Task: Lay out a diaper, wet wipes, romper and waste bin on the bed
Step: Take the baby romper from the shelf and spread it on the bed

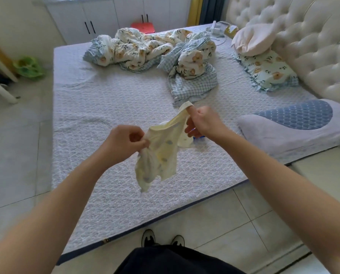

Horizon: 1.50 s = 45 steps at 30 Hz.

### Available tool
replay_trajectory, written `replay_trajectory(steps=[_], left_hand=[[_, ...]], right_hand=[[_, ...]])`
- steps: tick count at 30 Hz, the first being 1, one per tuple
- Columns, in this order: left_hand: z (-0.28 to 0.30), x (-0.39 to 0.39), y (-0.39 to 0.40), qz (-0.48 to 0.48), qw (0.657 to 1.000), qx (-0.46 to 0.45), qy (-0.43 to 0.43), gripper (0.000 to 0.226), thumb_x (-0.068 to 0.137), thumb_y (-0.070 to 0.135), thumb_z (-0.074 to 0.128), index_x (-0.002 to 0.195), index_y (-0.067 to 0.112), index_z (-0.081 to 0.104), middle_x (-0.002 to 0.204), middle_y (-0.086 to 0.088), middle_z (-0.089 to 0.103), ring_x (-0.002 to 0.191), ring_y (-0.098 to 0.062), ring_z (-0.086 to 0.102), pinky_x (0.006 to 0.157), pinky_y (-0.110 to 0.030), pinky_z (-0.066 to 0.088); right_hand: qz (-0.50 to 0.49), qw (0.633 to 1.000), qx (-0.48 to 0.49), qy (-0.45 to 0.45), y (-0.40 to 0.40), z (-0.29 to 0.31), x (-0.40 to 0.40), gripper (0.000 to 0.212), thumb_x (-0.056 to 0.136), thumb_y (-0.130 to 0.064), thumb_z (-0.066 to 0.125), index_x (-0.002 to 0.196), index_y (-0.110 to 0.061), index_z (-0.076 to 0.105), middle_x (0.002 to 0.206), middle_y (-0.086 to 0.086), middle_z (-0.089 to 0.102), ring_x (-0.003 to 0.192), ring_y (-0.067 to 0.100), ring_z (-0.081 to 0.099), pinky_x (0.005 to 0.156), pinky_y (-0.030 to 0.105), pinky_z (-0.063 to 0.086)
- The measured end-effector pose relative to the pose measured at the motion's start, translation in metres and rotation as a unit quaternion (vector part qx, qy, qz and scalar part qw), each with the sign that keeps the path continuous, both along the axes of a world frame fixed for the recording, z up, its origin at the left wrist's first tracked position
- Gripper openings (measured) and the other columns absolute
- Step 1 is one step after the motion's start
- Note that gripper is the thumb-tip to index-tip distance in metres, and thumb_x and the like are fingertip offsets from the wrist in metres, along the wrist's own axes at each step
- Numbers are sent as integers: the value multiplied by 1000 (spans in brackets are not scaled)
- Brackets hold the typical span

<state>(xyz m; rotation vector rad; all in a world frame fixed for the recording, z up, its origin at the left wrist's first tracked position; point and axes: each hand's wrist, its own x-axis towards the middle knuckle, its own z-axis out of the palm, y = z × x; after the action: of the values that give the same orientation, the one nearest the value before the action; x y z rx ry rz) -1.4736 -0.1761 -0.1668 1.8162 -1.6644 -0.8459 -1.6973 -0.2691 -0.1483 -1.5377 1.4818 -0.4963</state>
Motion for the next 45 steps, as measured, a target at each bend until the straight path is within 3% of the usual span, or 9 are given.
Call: replay_trajectory(steps=[5, 9, 13, 18, 25, 28, 34, 42, 45], left_hand=[[0, -26, 4, -108, 992, 37, 51, 6, 84, 19, 73, 83, 14, 76, 70, 7, 73, 68, -5, 68, 67, -15, 49], [0, -21, -12, 23, 997, -65, 16, 6, 87, 18, 69, 93, 18, 67, 85, 5, 70, 78, -7, 64, 72, -23, 50], [3, -19, -22, -61, 997, -15, 51, 55, 85, 26, 71, 134, 25, 48, 124, 6, 59, 115, -5, 53, 97, -22, 41], [3, -29, -23, -32, 994, -16, 99, 11, 91, 15, 65, 87, 6, 70, 74, -1, 62, 66, -4, 55, 65, -22, 46], [4, -23, -13, 109, 981, -71, 145, 22, 95, 22, 59, 90, 1, 65, 83, -7, 62, 74, -12, 55, 68, -26, 45], [6, -8, -4, 115, 981, -89, 125, 22, 94, 22, 60, 89, 1, 65, 83, -7, 64, 74, -11, 57, 69, -27, 47], [-22, 54, 21, 119, 990, -56, 48, 12, 85, 20, 72, 77, 15, 65, 74, -11, 63, 67, -26, 58, 68, -43, 51], [-55, 105, 10, 70, 995, 29, 57, 19, 79, 8, 76, 72, 18, 62, 102, 5, 65, 89, -8, 62, 83, -26, 49], [-58, 121, -1, 68, 994, 53, 64, 7, 83, 13, 72, 82, 14, 66, 88, 2, 69, 77, -8, 64, 73, -27, 48]], right_hand=[[49, 961, 194, -190, 8, 2, 9, 47, 101, -48, 26, 98, -15, 59, 91, 8, 65, 82, 26, 63, 80, 46, 52], [87, 957, 209, -183, 6, -2, 9, 61, 98, -54, 33, 124, -2, 53, 113, 20, 62, 97, 34, 61, 82, 48, 48], [150, 945, 226, -184, 4, -2, 3, 59, 98, -53, 33, 127, -4, 51, 126, 23, 60, 100, 36, 63, 85, 50, 50], [175, 945, 211, -179, 2, -6, -6, 34, 100, -38, 35, 100, -13, 58, 92, 9, 60, 71, 21, 58, 59, 32, 48], [289, 951, 104, -44, 19, -52, -5, 47, 88, -50, 58, 109, -9, 66, 109, 10, 71, 100, 25, 68, 90, 42, 52], [295, 954, -19, 41, 17, -73, 6, 21, 84, -28, 69, 85, -8, 68, 85, 10, 70, 79, 19, 63, 81, 50, 52], [224, 967, -118, 26, -17, -79, 15, 33, 92, -22, 59, 68, 0, 61, 59, 4, 50, 57, 13, 41, 58, 34, 33], [251, 953, -168, 2, -45, -65, 69, 19, 94, -9, 49, 82, -17, 60, 70, -5, 58, 65, 12, 52, 62, 28, 40], [262, 947, -183, 14, -58, -64, 80, 19, 96, -11, 48, 87, -21, 61, 74, -7, 61, 70, 13, 56, 63, 25, 41]])
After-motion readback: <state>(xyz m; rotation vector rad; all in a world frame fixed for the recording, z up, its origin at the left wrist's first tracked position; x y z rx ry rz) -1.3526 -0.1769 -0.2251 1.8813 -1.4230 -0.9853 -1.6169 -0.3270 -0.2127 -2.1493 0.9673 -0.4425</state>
